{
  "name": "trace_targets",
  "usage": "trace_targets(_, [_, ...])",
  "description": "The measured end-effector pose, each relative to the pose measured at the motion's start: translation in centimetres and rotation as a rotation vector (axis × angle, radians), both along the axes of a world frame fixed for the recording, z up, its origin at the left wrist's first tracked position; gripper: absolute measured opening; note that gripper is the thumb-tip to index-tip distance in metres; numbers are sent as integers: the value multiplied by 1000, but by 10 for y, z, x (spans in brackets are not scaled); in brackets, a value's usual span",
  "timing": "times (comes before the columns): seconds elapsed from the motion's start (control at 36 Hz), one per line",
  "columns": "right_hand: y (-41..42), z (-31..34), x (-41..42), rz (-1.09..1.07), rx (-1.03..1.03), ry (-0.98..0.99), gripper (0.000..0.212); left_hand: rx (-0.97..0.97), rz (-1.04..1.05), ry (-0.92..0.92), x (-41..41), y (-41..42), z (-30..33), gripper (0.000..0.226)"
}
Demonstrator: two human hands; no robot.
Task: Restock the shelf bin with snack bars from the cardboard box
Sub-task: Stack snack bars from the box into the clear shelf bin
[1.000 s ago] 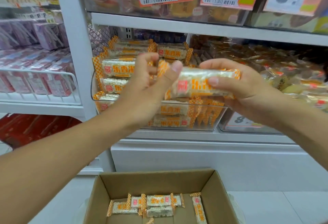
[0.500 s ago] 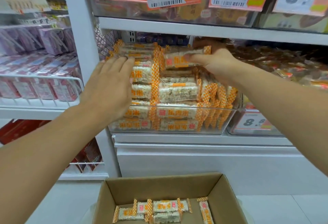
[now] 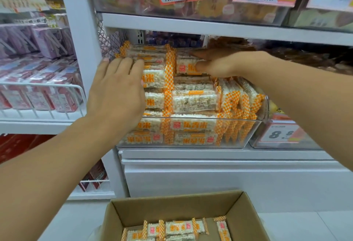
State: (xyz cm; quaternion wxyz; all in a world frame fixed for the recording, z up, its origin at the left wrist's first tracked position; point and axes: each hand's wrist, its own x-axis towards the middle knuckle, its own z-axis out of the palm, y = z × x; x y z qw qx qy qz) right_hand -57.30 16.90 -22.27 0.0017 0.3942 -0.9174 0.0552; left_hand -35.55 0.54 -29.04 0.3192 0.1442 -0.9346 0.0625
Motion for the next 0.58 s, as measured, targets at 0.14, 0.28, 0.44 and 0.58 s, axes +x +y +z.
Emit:
trace_targets(0.14, [1,-2,2,20,7,14,67,18,-30,17,3,4,2,51])
trace_targets(0.28, [9,-3,7,52,-89,39,78,49,-46,10,5,7,2,57])
trace_targets(0.44, [21,-4,16,64,-155,68,76,48,-70,-4,8,8,2,59])
trace_targets(0.58, [31,-11,33,74,-190,117,70,39,-106,-15,6,2,0,47])
